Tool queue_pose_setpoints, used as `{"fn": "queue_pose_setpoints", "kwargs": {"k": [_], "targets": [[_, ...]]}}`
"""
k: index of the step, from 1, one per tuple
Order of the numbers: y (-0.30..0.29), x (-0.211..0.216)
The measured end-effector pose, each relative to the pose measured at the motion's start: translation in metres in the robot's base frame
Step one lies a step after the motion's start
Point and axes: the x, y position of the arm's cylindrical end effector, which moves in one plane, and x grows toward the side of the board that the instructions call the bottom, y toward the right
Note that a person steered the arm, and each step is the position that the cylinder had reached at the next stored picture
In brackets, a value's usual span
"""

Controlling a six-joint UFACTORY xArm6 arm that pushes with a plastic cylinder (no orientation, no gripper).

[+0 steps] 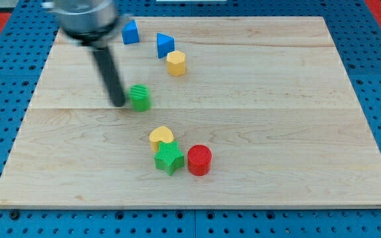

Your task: Slightly move the blue triangle in between the yellow hexagon and the blue cube

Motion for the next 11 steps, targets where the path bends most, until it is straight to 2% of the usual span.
{"fn": "queue_pose_setpoints", "kwargs": {"k": [1,2,3,4,5,6,7,8,11], "targets": [[0.069,-0.027],[0.052,-0.025],[0.111,-0.003],[0.076,-0.041],[0.077,-0.055],[0.115,-0.095],[0.106,-0.155],[0.084,-0.186],[0.038,-0.141]]}}
